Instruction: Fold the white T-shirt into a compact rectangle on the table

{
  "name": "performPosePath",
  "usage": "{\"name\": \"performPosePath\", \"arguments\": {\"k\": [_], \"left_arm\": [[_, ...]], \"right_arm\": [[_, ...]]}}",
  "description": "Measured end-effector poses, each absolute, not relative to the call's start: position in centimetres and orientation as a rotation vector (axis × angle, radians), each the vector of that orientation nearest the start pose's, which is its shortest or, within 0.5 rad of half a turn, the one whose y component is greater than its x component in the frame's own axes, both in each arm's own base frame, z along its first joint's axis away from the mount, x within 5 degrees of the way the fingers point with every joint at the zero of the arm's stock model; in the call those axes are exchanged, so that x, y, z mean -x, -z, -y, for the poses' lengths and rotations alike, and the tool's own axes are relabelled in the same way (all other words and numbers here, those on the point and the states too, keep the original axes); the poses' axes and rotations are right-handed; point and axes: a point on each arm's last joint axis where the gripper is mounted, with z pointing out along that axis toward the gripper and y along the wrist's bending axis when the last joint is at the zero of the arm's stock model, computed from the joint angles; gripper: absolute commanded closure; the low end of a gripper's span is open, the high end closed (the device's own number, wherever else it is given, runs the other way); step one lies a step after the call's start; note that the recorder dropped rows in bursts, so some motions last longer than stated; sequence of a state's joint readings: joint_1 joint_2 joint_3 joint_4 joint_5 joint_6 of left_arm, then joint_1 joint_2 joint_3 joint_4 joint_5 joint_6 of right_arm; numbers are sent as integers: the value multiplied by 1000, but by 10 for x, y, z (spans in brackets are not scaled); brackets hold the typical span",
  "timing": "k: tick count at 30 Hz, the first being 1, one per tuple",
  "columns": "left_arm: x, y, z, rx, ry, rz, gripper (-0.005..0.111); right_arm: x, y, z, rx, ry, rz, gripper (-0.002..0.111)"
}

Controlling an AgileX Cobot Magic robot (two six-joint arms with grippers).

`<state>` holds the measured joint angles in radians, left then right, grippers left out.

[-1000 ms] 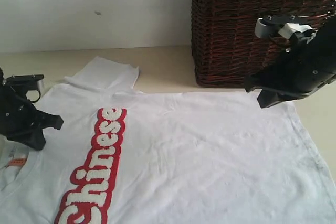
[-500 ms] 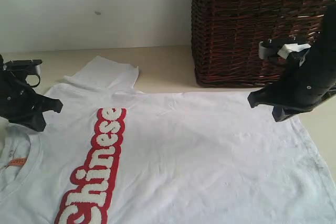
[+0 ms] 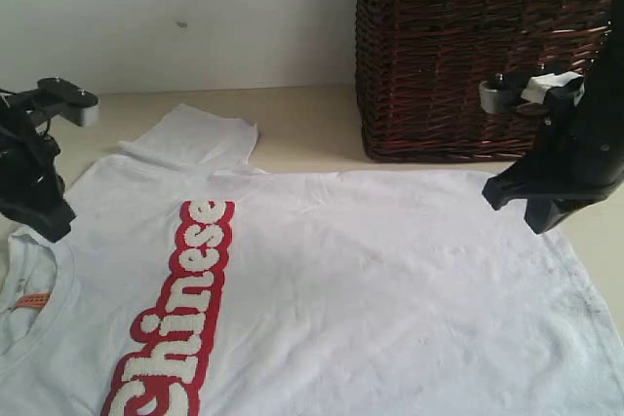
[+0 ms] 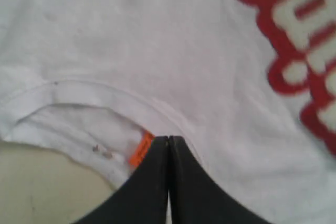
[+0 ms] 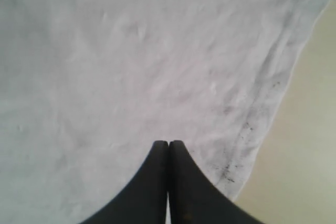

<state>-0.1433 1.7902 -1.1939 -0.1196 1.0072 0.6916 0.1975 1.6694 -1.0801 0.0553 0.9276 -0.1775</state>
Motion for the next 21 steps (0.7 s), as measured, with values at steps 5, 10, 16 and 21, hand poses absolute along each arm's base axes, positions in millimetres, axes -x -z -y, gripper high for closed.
{"name": "performPosePath", "arguments": {"k": [5, 10, 16, 21], "left_arm": [[-302, -213, 58, -1569, -8, -2749, 74], [-293, -199, 51, -1662, -113, -2687, 3], [-290, -184, 51, -1769, -132, -2566, 2], [-289, -183, 49, -2116, -146, -2343, 2]], "right_arm": [[-304, -210, -69, 523, -143, -2928, 108], [-304, -210, -70, 523, -156, -2918, 108], [-305, -209, -71, 509, -174, -2919, 108], [-305, -209, -72, 506, -183, -2919, 108]]}}
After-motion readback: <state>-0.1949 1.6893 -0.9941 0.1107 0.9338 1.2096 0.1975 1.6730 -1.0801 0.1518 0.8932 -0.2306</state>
